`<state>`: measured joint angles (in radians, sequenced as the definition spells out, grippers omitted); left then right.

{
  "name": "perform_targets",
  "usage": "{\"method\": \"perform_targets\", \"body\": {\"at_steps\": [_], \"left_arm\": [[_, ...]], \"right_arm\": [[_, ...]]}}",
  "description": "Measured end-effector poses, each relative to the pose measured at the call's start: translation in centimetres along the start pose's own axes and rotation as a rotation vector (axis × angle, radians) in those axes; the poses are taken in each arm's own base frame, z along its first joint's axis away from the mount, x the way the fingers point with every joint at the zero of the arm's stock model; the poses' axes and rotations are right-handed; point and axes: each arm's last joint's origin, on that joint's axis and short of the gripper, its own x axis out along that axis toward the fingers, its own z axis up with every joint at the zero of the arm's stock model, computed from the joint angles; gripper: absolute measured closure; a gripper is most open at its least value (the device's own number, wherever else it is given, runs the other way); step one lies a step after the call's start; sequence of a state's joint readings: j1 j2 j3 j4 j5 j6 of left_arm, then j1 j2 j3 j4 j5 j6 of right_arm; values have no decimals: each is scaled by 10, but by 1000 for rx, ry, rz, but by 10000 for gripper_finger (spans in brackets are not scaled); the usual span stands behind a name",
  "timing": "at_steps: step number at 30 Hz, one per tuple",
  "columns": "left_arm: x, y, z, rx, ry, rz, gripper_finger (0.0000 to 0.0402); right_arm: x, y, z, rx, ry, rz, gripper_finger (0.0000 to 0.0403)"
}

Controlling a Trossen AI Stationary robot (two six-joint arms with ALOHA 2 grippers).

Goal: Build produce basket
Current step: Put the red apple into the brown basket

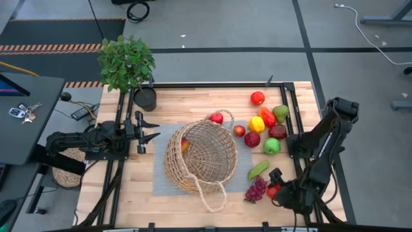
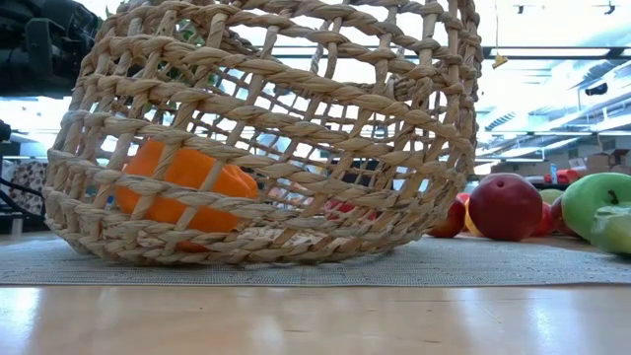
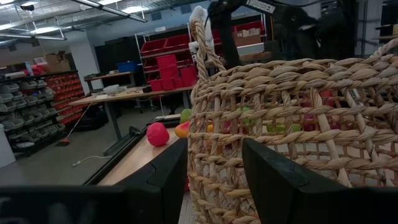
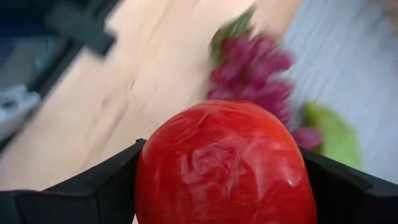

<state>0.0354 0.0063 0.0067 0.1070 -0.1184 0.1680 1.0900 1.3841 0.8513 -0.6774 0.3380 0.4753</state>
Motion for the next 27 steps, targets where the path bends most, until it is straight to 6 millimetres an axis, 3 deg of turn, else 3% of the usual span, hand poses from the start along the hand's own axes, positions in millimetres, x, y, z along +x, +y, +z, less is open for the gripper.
{"method": "perform_targets", "body": {"at_steps": [10, 21, 27], "left_arm": [[0, 0, 0, 0, 0, 0, 241], [0, 0, 0, 0, 0, 0, 241], [0, 0, 0, 0, 0, 0, 241]], "right_arm": [[-66, -46, 53, 102, -376, -100, 54], [-94, -104, 91, 71, -495, -212, 54], [-132, -128, 114, 85, -641, -261, 54]]}}
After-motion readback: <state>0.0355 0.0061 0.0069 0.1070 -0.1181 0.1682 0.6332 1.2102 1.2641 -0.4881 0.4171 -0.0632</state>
